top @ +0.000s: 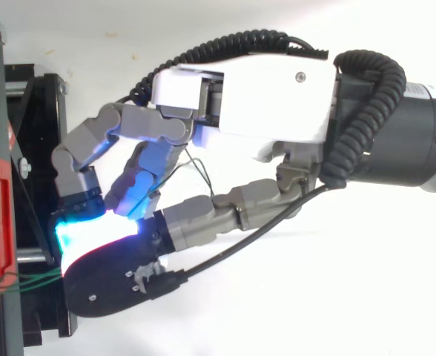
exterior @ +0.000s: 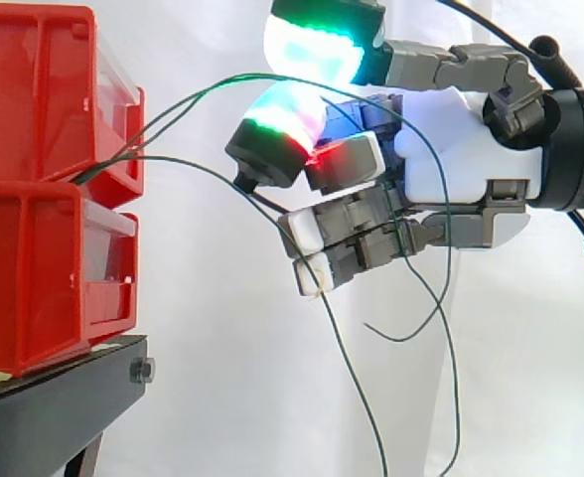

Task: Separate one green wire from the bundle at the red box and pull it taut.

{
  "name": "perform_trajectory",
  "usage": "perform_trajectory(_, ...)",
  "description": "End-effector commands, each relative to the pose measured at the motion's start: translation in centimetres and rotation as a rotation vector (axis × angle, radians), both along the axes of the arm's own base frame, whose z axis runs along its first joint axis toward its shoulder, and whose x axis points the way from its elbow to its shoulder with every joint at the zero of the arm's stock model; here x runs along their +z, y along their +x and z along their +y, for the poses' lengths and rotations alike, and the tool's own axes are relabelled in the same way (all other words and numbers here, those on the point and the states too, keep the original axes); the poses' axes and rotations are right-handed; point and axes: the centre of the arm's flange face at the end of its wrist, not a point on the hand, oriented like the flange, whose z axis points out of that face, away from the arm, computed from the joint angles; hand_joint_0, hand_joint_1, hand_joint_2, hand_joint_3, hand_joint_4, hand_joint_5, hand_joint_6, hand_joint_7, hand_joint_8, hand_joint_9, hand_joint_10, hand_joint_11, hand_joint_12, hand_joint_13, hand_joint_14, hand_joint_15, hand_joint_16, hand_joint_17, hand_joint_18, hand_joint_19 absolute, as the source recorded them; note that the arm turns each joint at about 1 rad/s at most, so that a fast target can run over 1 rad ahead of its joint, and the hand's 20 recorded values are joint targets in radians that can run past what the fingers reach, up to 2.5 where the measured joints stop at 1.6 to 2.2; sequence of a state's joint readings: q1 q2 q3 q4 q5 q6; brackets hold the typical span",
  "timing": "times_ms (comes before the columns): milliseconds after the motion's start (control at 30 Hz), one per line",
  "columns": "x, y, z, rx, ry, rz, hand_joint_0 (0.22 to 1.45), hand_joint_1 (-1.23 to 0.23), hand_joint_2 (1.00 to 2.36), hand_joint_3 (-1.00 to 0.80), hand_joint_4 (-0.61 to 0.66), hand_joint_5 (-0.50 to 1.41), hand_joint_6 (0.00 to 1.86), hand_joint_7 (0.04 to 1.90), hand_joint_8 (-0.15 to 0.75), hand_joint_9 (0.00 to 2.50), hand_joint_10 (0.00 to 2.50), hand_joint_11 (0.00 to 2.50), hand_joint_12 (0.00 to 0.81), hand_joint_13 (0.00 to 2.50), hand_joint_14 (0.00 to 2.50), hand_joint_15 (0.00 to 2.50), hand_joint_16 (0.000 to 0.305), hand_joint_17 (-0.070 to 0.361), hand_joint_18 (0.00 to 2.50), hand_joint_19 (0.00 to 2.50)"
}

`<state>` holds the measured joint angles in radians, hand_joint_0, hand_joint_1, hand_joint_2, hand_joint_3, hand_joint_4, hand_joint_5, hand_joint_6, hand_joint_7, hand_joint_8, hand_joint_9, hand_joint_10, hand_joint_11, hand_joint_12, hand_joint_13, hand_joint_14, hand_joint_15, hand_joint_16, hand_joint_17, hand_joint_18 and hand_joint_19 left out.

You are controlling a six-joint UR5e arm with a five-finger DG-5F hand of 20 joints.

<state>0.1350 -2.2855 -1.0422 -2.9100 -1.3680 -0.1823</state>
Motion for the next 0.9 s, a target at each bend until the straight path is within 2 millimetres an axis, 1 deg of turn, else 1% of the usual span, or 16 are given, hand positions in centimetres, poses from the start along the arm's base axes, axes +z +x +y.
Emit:
perform_trajectory(0,-0.1,0.0,0.0,-0.001,0.000,0.001,0.60,-0.73,1.02,-0.06,0.07,-0.13,0.91,1.14,0.336,1.21,0.02,1.08,0.421,0.87,0.02,0.61,0.058,0.130,0.80,0.49)
perform_trajectory(67,-0.1,0.0,0.0,0.002,-0.002,0.001,0.60,-0.74,1.02,-0.05,0.04,-0.13,0.90,1.14,0.325,1.18,0.02,0.99,0.406,0.79,0.02,0.52,0.056,0.126,0.74,0.46)
perform_trajectory(133,-0.1,0.0,0.0,-0.001,-0.003,0.001,0.60,-0.76,1.02,-0.04,-0.01,-0.13,0.90,1.13,0.294,1.08,0.02,0.74,0.376,0.61,0.01,0.33,0.053,0.120,0.61,0.38)
perform_trajectory(167,-0.1,0.0,0.0,0.002,-0.005,0.001,0.60,-0.76,1.02,-0.04,-0.02,-0.13,0.90,1.13,0.288,1.04,0.02,0.68,0.373,0.59,0.01,0.30,0.053,0.119,0.59,0.35)
perform_trajectory(200,-0.1,0.0,0.0,0.002,-0.007,0.001,0.60,-0.77,1.02,-0.04,-0.04,-0.13,0.89,1.14,0.271,0.95,0.02,0.56,0.363,0.50,0.01,0.22,0.051,0.114,0.52,0.29)
perform_trajectory(300,-0.1,0.0,0.0,0.001,-0.016,0.004,0.60,-0.77,1.02,-0.05,-0.06,-0.12,0.89,1.14,0.241,0.79,0.01,0.31,0.341,0.37,0.00,0.10,0.047,0.105,0.36,0.18)
perform_trajectory(367,-0.1,-0.1,0.0,0.000,-0.035,0.008,0.60,-0.78,1.02,-0.06,-0.06,-0.12,0.88,1.15,0.226,0.69,0.01,0.20,0.331,0.33,0.00,0.07,0.045,0.102,0.30,0.14)
perform_trajectory(433,-0.5,-0.2,0.0,-0.002,-0.101,0.024,0.60,-0.78,1.02,-0.06,-0.07,-0.12,0.88,1.15,0.203,0.56,0.00,0.07,0.320,0.28,0.00,0.03,0.044,0.098,0.25,0.09)
perform_trajectory(567,-0.7,-0.5,-0.1,-0.007,-0.218,0.054,0.60,-0.78,1.02,-0.06,-0.07,-0.12,0.88,1.16,0.199,0.48,0.00,0.00,0.318,0.26,0.00,0.02,0.043,0.096,0.22,0.07)
perform_trajectory(667,-0.2,-1.1,0.1,0.001,-0.305,0.085,0.60,-0.78,1.02,-0.06,-0.07,-0.13,0.87,1.16,0.194,0.45,0.00,0.00,0.320,0.27,0.00,0.02,0.043,0.097,0.22,0.08)
perform_trajectory(767,-0.1,-1.5,0.2,0.007,-0.363,0.117,0.60,-0.78,1.02,-0.06,-0.05,-0.13,0.87,1.17,0.203,0.45,0.00,0.00,0.337,0.37,0.00,0.09,0.046,0.103,0.34,0.14)
perform_trajectory(800,-0.3,-1.8,0.2,0.014,-0.389,0.145,0.60,-0.78,1.02,-0.06,-0.04,-0.13,0.87,1.18,0.212,0.48,0.00,0.03,0.343,0.42,0.00,0.12,0.047,0.105,0.39,0.18)
perform_trajectory(867,-0.7,-2.0,0.1,0.017,-0.405,0.172,0.60,-0.78,1.02,-0.05,-0.02,-0.13,0.88,1.17,0.236,0.55,0.00,0.12,0.360,0.59,0.01,0.23,0.050,0.112,0.55,0.27)
